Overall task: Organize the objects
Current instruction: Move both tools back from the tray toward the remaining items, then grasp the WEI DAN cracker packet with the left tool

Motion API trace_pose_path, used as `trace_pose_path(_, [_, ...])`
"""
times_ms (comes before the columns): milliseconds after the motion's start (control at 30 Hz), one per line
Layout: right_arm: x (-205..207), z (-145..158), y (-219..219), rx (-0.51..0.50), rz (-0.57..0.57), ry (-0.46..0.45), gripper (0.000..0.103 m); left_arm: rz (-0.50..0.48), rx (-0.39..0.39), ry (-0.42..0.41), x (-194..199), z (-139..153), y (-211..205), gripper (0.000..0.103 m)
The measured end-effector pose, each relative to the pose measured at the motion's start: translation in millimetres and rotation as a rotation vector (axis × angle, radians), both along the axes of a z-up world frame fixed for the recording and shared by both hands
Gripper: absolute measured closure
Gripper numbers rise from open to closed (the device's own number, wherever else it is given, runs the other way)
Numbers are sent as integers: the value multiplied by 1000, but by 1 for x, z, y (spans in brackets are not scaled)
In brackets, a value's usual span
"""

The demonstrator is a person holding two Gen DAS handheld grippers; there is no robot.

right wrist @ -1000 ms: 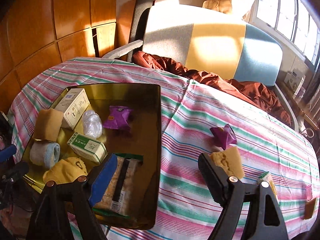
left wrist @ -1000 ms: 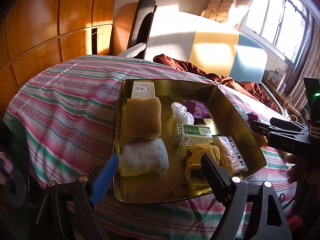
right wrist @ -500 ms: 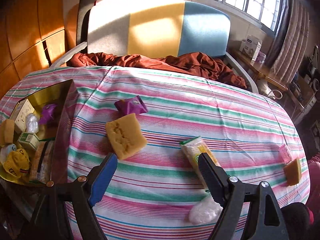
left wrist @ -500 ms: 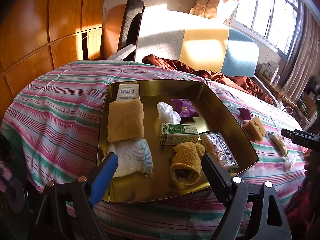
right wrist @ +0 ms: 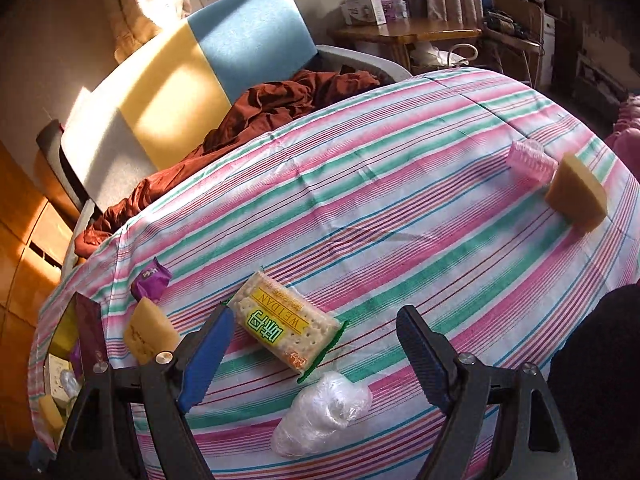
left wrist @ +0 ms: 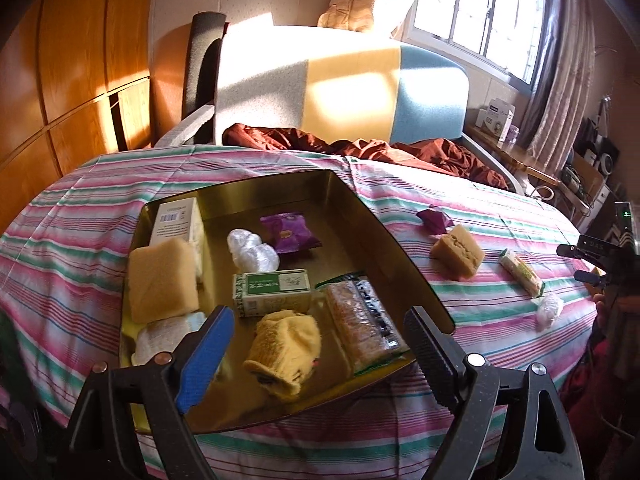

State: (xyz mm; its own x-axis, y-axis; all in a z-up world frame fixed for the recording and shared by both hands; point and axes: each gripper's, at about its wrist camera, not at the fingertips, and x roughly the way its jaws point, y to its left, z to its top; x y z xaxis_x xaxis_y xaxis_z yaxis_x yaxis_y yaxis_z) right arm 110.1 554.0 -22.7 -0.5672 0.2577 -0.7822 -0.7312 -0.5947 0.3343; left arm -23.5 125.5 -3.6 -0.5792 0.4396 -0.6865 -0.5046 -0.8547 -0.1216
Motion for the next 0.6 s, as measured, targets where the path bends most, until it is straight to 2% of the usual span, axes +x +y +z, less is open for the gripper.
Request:
trace_pose_path(233, [19,-1,15,-86,-89,92,19,-209,-10,-4,18,5,75,14])
trace_pose_path(467, [20,1,14,-98,-64,135,19,-333,-20,-143,20,-13,147,14])
trace_pose_path(600, [26,4,15,-98,-76,173,18,-368,-45,-187,21,-25,181,14])
